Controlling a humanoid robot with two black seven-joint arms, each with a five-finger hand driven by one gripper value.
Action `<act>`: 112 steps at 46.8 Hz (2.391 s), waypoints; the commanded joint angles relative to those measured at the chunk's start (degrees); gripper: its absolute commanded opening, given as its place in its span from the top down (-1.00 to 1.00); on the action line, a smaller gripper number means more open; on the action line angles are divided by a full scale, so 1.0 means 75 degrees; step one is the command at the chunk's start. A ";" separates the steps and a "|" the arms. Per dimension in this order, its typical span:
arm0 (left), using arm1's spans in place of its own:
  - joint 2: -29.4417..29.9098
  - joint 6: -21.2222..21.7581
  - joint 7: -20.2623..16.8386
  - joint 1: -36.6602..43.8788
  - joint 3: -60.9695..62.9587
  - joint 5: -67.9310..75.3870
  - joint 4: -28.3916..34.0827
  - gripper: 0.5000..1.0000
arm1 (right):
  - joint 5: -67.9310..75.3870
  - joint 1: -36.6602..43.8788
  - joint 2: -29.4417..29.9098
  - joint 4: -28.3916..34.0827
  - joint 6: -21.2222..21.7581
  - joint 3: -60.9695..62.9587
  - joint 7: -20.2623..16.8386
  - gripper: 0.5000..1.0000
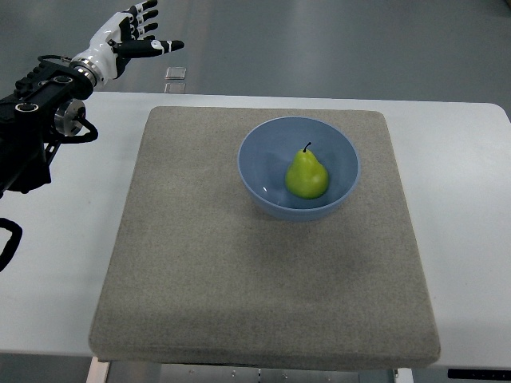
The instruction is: Place pear in bowl with left hand
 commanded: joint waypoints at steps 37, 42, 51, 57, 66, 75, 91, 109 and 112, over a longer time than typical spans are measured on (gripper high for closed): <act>-0.0106 -0.0879 0.0274 0.0667 -0.0369 -0.3457 0.0350 -0.96 | 0.0000 0.0000 0.0000 0.0000 0.0000 0.0000 0.0006 -0.70; -0.0106 -0.0879 0.0251 0.0679 -0.0369 -0.3457 0.0350 -0.97 | 0.0000 0.0000 0.0000 0.0000 0.0000 0.0000 0.0006 -0.70; -0.0106 -0.0879 0.0239 0.0679 -0.0369 -0.3457 0.0350 -0.97 | 0.0000 0.0000 0.0000 0.0000 0.0000 0.0000 0.0006 -0.70; -0.0106 -0.0879 0.0239 0.0679 -0.0369 -0.3445 0.0339 -0.97 | 0.0000 0.0000 0.0000 0.0012 0.0000 0.0000 0.0006 -0.70; -0.0094 -0.0891 0.0239 0.0679 -0.0369 -0.3398 0.0315 -0.97 | 0.0000 0.0000 0.0000 0.0000 0.0000 0.0000 -0.0005 -0.70; -0.0176 -0.0891 0.0239 0.0679 -0.0334 -0.3374 0.0303 -0.97 | 0.0000 0.0000 0.0000 0.0000 0.0000 0.0000 0.0006 -0.70; -0.0363 -0.1089 0.0122 0.0679 -0.0334 -0.3374 0.0268 -0.97 | 0.0000 0.0000 0.0000 0.0000 0.0000 0.0000 -0.0006 -0.69; -0.0563 -0.1148 0.0110 0.0690 -0.0322 -0.3374 0.0338 -0.97 | 0.0047 0.0047 0.0000 0.0059 0.0000 0.0012 -0.0005 -0.70; -0.0609 -0.1148 0.0110 0.0737 -0.0311 -0.3374 0.0327 -0.97 | 0.0023 0.0047 0.0000 0.0059 0.0000 0.0012 -0.0040 -0.70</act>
